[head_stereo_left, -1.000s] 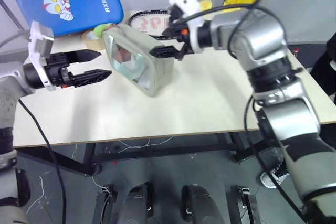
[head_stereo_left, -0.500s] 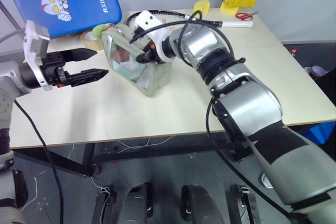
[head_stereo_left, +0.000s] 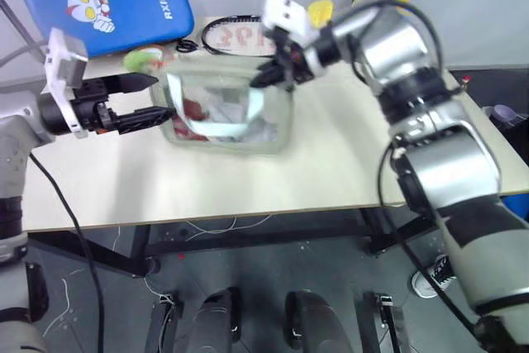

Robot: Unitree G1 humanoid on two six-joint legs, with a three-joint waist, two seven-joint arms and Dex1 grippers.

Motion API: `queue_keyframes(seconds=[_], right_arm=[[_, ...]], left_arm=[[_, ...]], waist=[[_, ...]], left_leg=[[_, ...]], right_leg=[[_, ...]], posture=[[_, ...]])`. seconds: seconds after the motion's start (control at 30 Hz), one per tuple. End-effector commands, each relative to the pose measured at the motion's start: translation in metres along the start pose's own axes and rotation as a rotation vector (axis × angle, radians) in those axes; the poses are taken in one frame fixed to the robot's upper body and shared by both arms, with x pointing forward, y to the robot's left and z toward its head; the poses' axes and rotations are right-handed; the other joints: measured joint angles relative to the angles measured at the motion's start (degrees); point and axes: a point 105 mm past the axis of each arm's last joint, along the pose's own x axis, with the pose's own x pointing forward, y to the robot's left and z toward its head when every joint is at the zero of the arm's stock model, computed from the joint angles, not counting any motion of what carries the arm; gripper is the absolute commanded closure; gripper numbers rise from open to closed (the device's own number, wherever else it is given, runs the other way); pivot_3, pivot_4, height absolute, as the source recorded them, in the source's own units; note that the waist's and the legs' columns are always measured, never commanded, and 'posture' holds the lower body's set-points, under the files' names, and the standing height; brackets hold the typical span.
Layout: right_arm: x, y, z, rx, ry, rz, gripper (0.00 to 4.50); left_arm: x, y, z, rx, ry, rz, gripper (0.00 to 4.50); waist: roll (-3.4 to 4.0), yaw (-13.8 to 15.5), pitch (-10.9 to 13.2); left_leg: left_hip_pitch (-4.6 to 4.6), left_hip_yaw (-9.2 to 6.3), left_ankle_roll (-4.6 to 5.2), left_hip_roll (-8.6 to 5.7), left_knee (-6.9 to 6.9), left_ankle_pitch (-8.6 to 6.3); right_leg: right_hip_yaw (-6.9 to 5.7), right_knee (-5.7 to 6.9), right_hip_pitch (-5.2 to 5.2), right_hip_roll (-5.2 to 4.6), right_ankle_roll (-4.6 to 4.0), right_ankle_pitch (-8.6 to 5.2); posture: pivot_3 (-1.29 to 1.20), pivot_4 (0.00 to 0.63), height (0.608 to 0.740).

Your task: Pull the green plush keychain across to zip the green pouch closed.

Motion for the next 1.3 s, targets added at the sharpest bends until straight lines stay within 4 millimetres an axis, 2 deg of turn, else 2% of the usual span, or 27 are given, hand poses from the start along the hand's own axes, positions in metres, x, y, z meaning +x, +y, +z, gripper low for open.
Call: queue_keyframes(seconds=[0.03, 0.07, 0.13, 0.2, 0.23, 0.33, 0.4, 0.6, 0.7, 0.77, 0.83, 0.87, 1.1, 1.3], right_arm=[[-0.011, 0.01, -0.006, -0.097, 0.039, 0.007, 3.69], [-0.01, 0.011, -0.012, -0.083, 0.057, -0.007, 3.43], [-0.011, 0.012, -0.011, -0.081, 0.052, -0.023, 2.5], [-0.017, 0.011, 0.003, -0.076, 0.013, -0.047, 1.37], [-0.019, 0.011, 0.011, -0.087, -0.005, -0.051, 1.12], [-0.016, 0.015, 0.027, -0.097, -0.026, -0.055, 1.12], [-0.005, 0.017, 0.036, -0.087, -0.031, -0.053, 1.12], [0.025, 0.014, 0.042, -0.047, -0.007, -0.056, 1.12], [0.034, 0.007, 0.032, -0.018, 0.046, -0.08, 2.01], [0.029, 0.007, 0.032, -0.012, 0.048, -0.083, 2.85], [0.021, 0.008, 0.036, -0.007, 0.036, -0.084, 4.06], [0.019, 0.008, 0.036, -0.008, 0.034, -0.084, 4.47], [-0.001, 0.018, 0.029, -0.01, 0.076, -0.088, 4.47], [0.004, 0.039, 0.017, -0.034, 0.076, -0.035, 4.47]], left_arm=[[0.001, 0.0, 0.011, 0.056, -0.02, -0.007, 0.0], [0.002, 0.0, 0.012, 0.057, -0.019, -0.01, 0.0], [0.003, -0.001, 0.012, 0.06, -0.017, -0.016, 0.0], [0.004, -0.001, 0.013, 0.063, -0.013, -0.023, 0.0], [0.004, -0.001, 0.013, 0.065, -0.011, -0.028, 0.0], [0.006, 0.0, 0.014, 0.067, -0.01, -0.032, 0.0], [0.008, 0.0, 0.014, 0.069, -0.008, -0.038, 0.0], [0.011, -0.001, 0.011, 0.068, 0.0, -0.052, 0.0], [0.01, -0.002, 0.011, 0.069, 0.002, -0.049, 0.0], [0.009, -0.003, 0.01, 0.069, 0.007, -0.047, 0.0], [0.008, -0.003, 0.009, 0.068, 0.01, -0.045, 0.0], [0.008, -0.004, 0.009, 0.067, 0.01, -0.044, 0.0], [0.011, -0.005, 0.007, 0.066, 0.009, -0.051, 0.0], [0.015, -0.003, 0.008, 0.077, 0.011, -0.065, 0.0]], waist=[[0.02, -0.1, 0.0], [0.02, -0.3, 0.0], [0.02, -0.5, 0.0], [0.03, -0.5, 0.0], [0.03, -0.5, 0.0], [0.03, -0.4, 0.0], [0.03, -0.4, 0.0], [0.02, -0.3, 0.0], [0.01, 0.0, 0.0], [0.02, 0.1, 0.0], [0.02, 0.1, 0.0], [0.02, 0.1, 0.0], [0.02, 0.1, 0.0], [0.01, 0.0, 0.0]], left_leg=[[0.01, 0.03, 0.0, 0.0, 0.03, 0.0], [0.03, 0.05, 0.0, 0.0, 0.04, 0.0], [0.14, 0.08, 0.0, 0.02, 0.02, 0.0], [0.15, 0.14, 0.01, 0.08, 0.0, 0.0], [0.14, 0.14, 0.01, 0.09, -0.01, 0.0], [0.13, 0.15, 0.01, 0.11, 0.01, 0.0], [0.14, 0.15, 0.01, 0.11, 0.02, 0.0], [0.14, 0.16, 0.01, 0.1, 0.02, 0.0], [0.12, 0.15, 0.01, 0.09, 0.03, 0.0], [0.12, 0.14, 0.01, 0.08, 0.04, 0.0], [0.1, 0.15, 0.01, 0.06, 0.04, 0.0], [0.11, 0.15, 0.01, 0.06, 0.04, 0.0], [0.1, 0.15, 0.01, 0.07, 0.04, 0.0], [0.12, 0.16, 0.02, 0.07, 0.04, -0.01]], right_leg=[[0.03, 0.04, -0.01, -0.01, 0.02, 0.01], [0.04, 0.08, -0.01, -0.01, 0.03, 0.01], [0.06, 0.1, 0.04, 0.0, 0.03, 0.01], [0.12, 0.12, -0.01, 0.06, 0.03, 0.01], [0.12, 0.12, -0.02, 0.07, 0.03, 0.01], [0.12, 0.13, -0.03, 0.08, 0.03, 0.01], [0.12, 0.13, -0.02, 0.07, 0.03, 0.01], [0.12, 0.13, -0.01, 0.06, 0.02, 0.01], [0.11, 0.13, -0.01, 0.06, 0.02, 0.01], [0.11, 0.13, 0.0, 0.04, 0.02, 0.01], [0.11, 0.13, -0.01, 0.01, 0.02, 0.01], [0.11, 0.13, -0.01, 0.01, 0.03, 0.01], [0.12, 0.13, -0.03, 0.01, 0.02, 0.01], [0.12, 0.13, -0.02, 0.02, 0.03, 0.01]], posture=[[0.0, 0.15, 0.74], [0.0, 0.15, 0.74], [0.0, 0.15, 0.74], [0.0, 0.15, 0.74], [0.0, 0.15, 0.74], [0.0, 0.15, 0.74], [0.0, 0.15, 0.74], [0.0, 0.15, 0.74], [0.0, 0.15, 0.74], [0.0, 0.15, 0.74], [0.0, 0.15, 0.74], [0.0, 0.15, 0.74], [0.0, 0.15, 0.74], [0.0, 0.15, 0.74]])
